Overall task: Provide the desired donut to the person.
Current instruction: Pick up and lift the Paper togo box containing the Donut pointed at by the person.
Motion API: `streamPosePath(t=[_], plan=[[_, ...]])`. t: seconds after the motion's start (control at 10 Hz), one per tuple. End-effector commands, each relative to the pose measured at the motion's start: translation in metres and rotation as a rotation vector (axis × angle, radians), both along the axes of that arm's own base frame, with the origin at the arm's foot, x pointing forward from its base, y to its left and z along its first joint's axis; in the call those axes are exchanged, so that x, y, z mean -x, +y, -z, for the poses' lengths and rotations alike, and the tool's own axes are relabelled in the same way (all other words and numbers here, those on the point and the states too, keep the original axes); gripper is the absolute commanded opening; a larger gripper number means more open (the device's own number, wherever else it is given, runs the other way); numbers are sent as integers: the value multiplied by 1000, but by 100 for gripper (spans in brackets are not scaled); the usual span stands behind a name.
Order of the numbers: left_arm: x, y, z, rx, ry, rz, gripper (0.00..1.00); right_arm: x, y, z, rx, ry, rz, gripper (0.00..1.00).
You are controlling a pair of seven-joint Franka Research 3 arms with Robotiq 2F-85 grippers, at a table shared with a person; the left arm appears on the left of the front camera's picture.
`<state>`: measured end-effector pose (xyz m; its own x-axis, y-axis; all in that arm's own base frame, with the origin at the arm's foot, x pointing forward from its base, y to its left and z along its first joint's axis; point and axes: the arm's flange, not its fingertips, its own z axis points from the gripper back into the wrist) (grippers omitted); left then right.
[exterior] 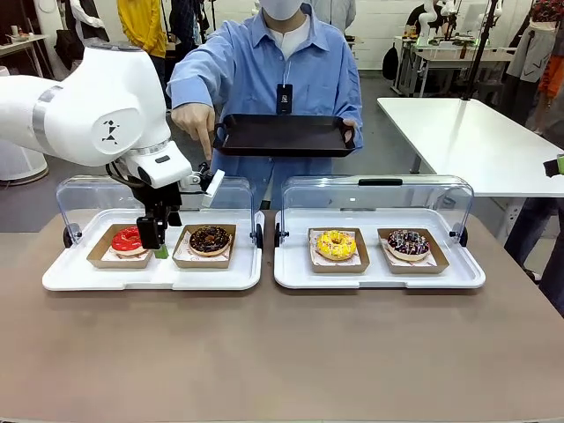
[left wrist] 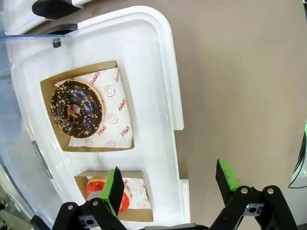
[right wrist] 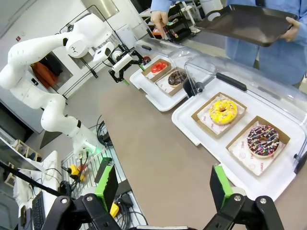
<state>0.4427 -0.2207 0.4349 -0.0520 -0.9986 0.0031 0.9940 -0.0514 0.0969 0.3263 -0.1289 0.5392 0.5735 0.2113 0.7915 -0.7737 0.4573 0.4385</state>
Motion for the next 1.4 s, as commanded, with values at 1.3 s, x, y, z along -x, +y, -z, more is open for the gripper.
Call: streamPosePath(t=[1.3], plan=[[-49, 11, 64, 29, 69, -7, 100, 0, 0, 1, 1, 3, 0, 100]])
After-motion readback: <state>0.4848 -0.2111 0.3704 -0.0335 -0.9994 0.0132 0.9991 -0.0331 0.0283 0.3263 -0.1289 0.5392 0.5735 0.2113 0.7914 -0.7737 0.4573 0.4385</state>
